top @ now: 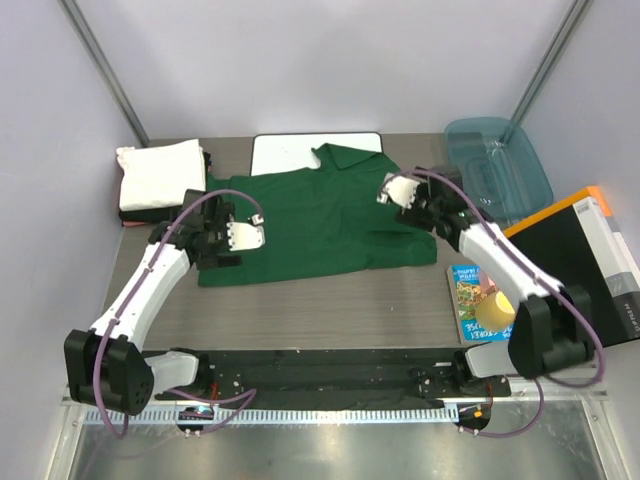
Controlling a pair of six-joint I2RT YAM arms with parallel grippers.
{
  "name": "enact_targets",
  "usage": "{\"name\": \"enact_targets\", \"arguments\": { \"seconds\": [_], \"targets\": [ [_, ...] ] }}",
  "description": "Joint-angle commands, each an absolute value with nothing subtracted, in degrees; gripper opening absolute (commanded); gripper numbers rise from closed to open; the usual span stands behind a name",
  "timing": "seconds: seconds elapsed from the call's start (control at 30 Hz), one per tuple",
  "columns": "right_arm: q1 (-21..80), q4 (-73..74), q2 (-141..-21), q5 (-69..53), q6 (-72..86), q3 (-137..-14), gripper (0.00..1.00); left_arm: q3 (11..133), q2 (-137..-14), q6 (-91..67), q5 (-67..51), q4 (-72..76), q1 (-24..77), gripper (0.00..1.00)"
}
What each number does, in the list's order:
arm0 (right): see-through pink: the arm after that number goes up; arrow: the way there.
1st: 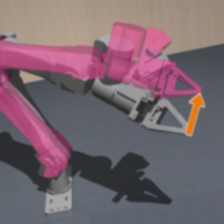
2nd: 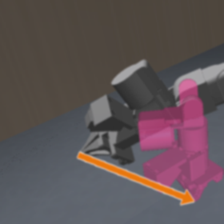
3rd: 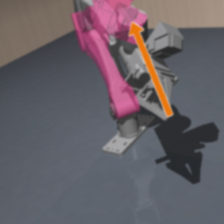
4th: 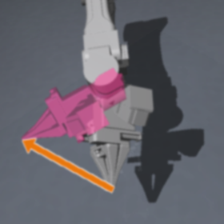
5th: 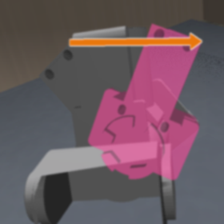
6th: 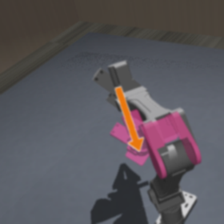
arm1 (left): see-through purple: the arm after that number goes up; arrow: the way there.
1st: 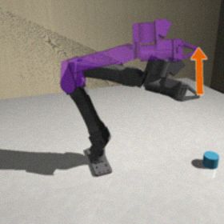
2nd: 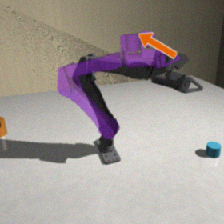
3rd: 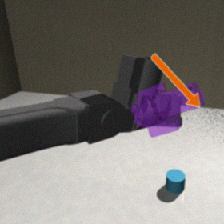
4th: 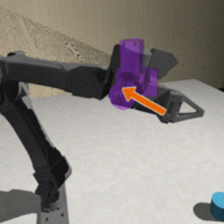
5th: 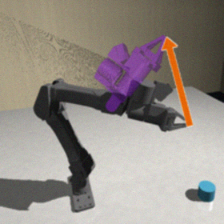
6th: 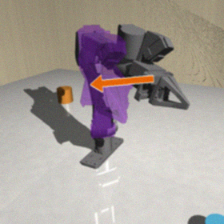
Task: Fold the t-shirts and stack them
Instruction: Fold the flattened tshirt in 1/3 of the way
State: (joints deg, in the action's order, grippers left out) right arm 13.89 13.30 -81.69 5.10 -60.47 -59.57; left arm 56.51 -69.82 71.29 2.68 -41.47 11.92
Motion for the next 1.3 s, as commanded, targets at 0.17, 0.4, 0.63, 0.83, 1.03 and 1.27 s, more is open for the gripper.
{"name": "enact_targets", "arguments": {
  "seconds": [0.17,0.4,0.63,0.83,1.03,1.27],
  "targets": [
    [15.0,21.9,-59.7,-9.7,-79.0,-40.0,0.91,46.8,-59.3,77.4,-0.5,-49.8,14.1,0.96],
    [16.2,22.9,-57.2,-11.9,-83.3,-33.8,0.92,31.1,-50.5,88.1,-0.4,-44.4,16.4,0.99],
    [17.2,22.4,-64.4,-12.3,-84.6,-34.7,0.92,31.3,-58.7,85.9,3.3,-38.4,16.7,0.97],
    [17.2,20.7,-69.5,-11.6,-84.6,-35.2,0.91,36.2,-67.9,80.6,5.7,-36.8,17.0,0.94],
    [17.1,11.2,-75.4,-10.4,-84.3,-34.4,0.91,36.2,-70.5,80.2,6.8,-35.7,17.5,0.90],
    [17.3,4.5,-84.0,-8.5,-82.7,-36.8,0.91,34.6,-70.9,83.2,6.7,-35.2,17.6,0.90]
  ]
}}
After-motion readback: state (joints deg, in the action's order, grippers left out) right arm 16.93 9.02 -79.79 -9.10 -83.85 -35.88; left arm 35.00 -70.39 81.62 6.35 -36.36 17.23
